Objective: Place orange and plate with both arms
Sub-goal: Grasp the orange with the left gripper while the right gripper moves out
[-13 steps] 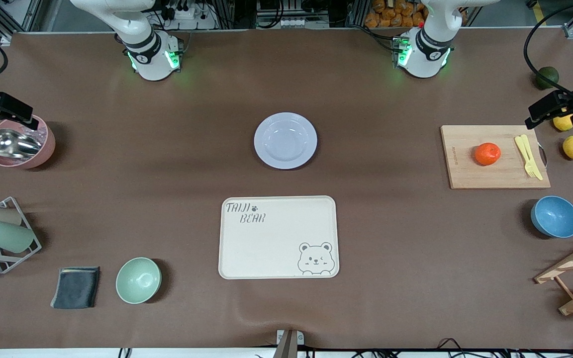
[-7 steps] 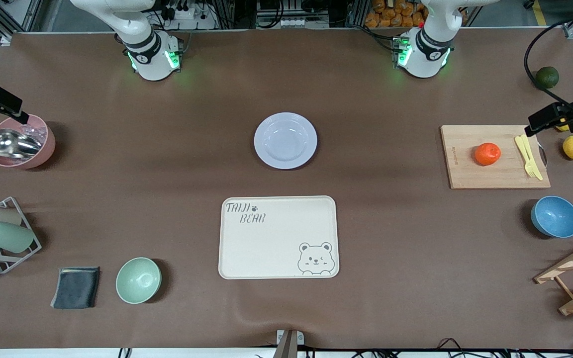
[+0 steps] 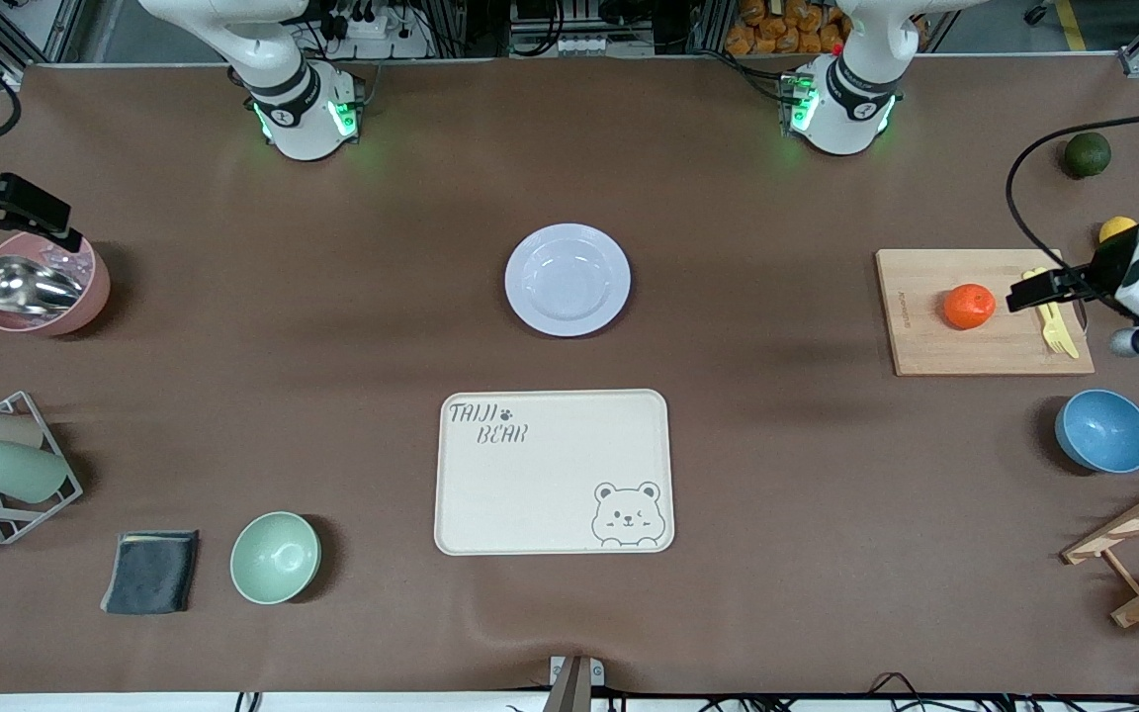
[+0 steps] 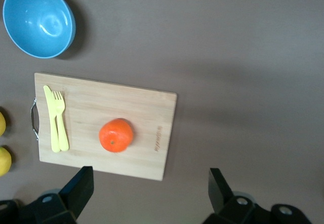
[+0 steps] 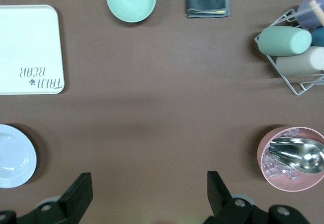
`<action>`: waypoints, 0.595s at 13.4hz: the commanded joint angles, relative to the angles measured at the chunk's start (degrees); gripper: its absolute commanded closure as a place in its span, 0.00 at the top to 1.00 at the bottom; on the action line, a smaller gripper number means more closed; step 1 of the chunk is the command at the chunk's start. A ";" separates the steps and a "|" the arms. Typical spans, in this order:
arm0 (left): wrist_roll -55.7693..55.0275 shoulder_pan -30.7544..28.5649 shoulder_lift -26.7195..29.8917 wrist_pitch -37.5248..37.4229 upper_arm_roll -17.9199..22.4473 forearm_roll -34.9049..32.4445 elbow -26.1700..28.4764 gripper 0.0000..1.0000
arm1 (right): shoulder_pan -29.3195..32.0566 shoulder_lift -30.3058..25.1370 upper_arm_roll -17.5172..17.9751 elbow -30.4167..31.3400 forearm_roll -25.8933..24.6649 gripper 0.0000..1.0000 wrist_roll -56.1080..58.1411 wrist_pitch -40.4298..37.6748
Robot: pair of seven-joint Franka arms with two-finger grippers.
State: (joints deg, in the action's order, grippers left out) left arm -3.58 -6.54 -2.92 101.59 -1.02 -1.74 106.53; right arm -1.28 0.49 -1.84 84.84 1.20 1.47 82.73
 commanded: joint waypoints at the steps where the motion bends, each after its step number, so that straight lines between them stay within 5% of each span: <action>1: 0.85 -1.45 3.89 9.74 -0.47 -2.04 12.18 1.00 | -3.01 1.35 0.08 0.33 1.87 1.00 -0.16 -0.64; 5: 6.27 -8.12 3.89 25.02 -0.56 -2.04 24.31 1.00 | -11.27 6.88 0.00 0.07 2.85 1.00 0.55 -4.95; 8: 8.24 -11.56 1.44 29.46 -0.65 -2.04 27.67 1.00 | -13.66 9.70 0.00 0.50 6.79 1.00 0.64 -3.98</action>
State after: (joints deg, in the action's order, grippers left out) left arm 3.92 -16.85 -1.96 128.74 -1.03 -3.00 131.37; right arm -14.20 8.51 -1.21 86.01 5.30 1.56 79.06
